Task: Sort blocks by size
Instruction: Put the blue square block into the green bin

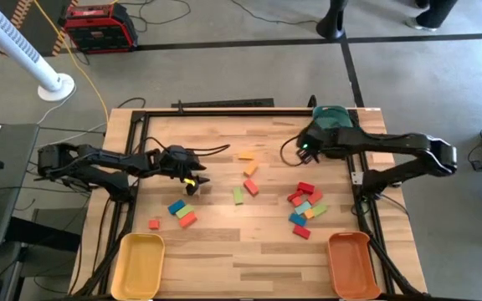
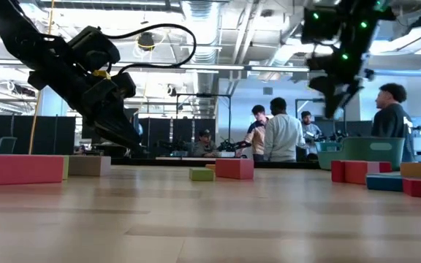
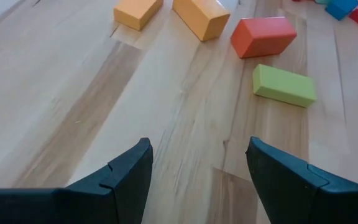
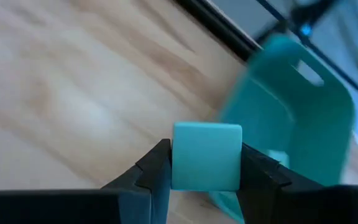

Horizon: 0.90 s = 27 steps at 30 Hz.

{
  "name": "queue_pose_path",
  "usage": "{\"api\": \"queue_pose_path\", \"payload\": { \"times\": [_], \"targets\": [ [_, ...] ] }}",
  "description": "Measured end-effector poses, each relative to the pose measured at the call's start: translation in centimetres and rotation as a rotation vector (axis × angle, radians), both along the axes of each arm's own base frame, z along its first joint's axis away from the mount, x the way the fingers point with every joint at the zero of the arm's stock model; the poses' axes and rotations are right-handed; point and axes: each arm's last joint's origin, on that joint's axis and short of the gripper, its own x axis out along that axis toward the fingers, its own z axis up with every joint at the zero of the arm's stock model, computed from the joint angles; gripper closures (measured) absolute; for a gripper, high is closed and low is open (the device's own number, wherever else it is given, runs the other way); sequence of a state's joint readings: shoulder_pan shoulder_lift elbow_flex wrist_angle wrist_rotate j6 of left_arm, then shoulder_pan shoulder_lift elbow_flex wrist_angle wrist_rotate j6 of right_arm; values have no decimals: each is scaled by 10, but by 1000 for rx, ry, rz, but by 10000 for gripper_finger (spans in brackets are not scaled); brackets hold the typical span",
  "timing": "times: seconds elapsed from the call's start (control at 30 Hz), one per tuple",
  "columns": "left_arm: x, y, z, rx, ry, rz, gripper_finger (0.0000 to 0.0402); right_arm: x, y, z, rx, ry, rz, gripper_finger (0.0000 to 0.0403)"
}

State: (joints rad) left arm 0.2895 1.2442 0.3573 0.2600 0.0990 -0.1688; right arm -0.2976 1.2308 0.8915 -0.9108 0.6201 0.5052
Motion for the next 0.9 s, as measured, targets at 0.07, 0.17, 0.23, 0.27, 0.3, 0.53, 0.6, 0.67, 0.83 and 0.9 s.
{"api": "queue_pose_path", "payload": {
  "times": [0.07,0.17,0.23,0.27,0.3,0.53,0.6,0.67,0.83,0.9],
  "targets": [
    [0,-1,0,0,0,-4,154,-13,-7,-5,2,-11,-69,238],
    [1,-2,0,-1,0,-11,154,-28,-16,-11,11,-3,-156,238],
    [1,-3,0,-5,-1,-10,154,-37,-22,-16,21,8,-202,238],
    [1,-3,0,-7,-1,-9,154,-40,-24,-19,26,14,-223,238],
    [1,-3,0,-8,-1,-7,154,-42,-27,-21,34,22,-244,238],
    [1,-3,0,-18,-4,2,154,-53,-44,-34,71,89,-322,229],
    [1,-3,0,-21,-4,5,154,-54,-47,-35,77,100,-332,224],
    [1,-3,0,-25,-5,7,154,-56,-52,-37,82,112,-342,221],
    [1,-3,0,-29,-5,10,154,-59,-60,-40,122,115,-339,219],
    [1,-3,0,-29,-4,8,154,-59,-61,-40,125,104,-341,215]
  ]
}}
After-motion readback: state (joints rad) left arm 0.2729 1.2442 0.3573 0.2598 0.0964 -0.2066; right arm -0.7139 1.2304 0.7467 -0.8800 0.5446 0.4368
